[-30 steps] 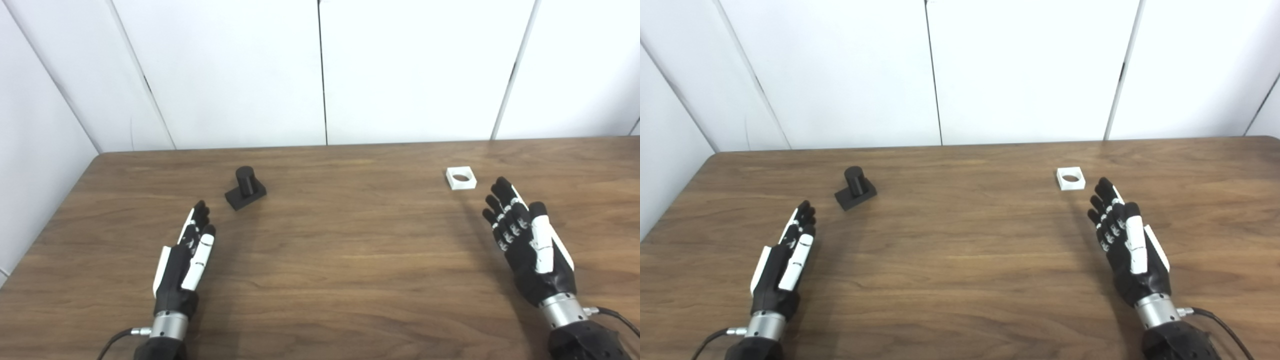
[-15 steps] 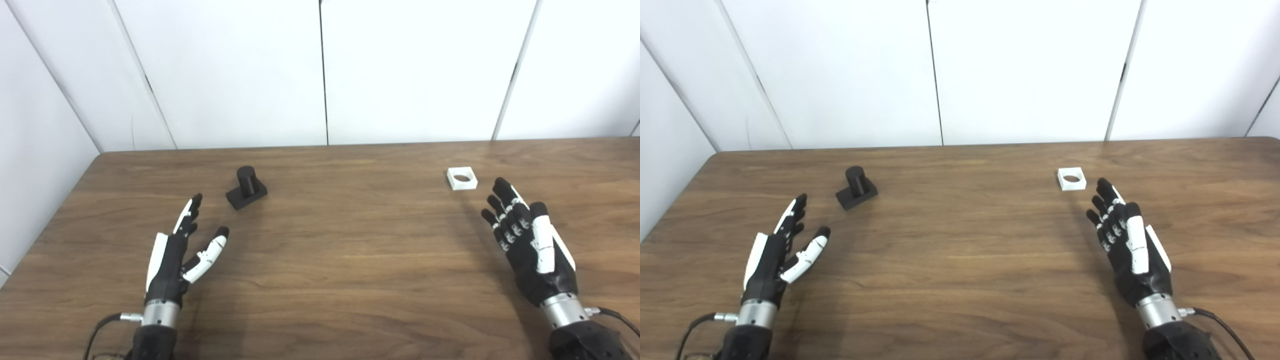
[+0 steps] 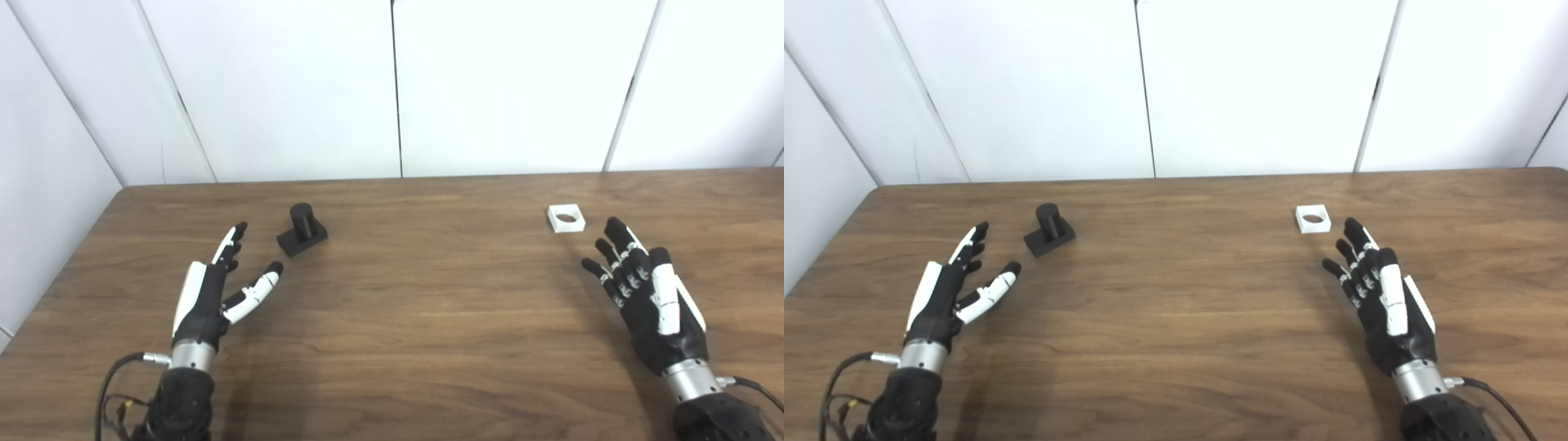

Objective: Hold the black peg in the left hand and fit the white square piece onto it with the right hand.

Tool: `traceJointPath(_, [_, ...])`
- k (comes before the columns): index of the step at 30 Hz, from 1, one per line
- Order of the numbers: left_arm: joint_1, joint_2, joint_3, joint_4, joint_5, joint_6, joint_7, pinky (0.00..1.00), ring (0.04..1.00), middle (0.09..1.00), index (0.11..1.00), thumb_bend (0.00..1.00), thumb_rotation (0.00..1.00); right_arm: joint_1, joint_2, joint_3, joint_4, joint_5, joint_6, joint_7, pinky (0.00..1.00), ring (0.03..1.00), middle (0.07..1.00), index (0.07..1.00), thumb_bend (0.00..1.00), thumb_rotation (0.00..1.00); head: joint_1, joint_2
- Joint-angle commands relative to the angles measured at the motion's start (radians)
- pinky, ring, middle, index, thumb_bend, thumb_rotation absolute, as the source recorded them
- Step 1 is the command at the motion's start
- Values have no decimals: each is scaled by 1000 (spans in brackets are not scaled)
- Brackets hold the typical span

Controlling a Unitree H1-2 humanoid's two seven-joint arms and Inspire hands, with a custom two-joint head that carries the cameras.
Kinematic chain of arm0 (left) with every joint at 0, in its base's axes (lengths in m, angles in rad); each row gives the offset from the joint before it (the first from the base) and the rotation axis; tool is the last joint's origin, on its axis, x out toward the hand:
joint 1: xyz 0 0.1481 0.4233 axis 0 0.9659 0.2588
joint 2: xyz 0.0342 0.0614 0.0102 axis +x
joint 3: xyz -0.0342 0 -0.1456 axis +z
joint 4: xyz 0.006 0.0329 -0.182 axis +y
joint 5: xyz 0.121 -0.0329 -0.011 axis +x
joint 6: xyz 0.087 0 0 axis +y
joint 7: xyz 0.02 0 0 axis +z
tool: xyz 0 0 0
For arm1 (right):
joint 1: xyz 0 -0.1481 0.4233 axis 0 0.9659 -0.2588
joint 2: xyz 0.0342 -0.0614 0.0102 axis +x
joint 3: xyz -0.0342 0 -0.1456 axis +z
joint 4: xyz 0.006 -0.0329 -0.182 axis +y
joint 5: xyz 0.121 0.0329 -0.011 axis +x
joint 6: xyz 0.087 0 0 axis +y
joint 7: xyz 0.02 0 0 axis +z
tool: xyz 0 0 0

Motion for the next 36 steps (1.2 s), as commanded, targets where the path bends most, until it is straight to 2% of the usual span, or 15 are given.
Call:
traceJointPath(1, [-64,29,-7,-9,25,25,-3,917,962,976,941,582,476,40,30,4,49,22,-31,15,867,973,993,950,622,965,2,-1])
traceJointPath(4, [-86,48,-25,2,48,57,-10,916,963,972,933,599,451,44,33,3,49,23,-31,11,853,964,987,946,630,954,3,-2])
traceJointPath(12, [-142,77,-46,44,59,88,-20,890,953,967,910,628,423,52,30,9,54,13,-43,18,844,963,992,956,623,977,2,-5])
traceJointPath(18, [-180,109,-71,92,91,84,-19,906,969,961,900,635,393,54,32,12,57,10,-48,16,846,959,984,950,627,975,-2,-5])
traceJointPath(23, [-204,132,-105,131,153,79,-2,925,988,951,885,658,430,55,36,12,61,9,-53,15,853,959,977,945,626,971,-2,-9])
traceJointPath(27, [-220,157,-138,169,208,70,0,992,998,956,883,654,466,57,38,14,62,5,-54,12,843,952,971,943,628,975,-1,-12])
traceJointPath(36, [-264,198,-192,238,288,64,4,1000,994,943,865,664,460,61,43,17,71,-1,-57,11,833,946,962,942,631,971,1,-17])
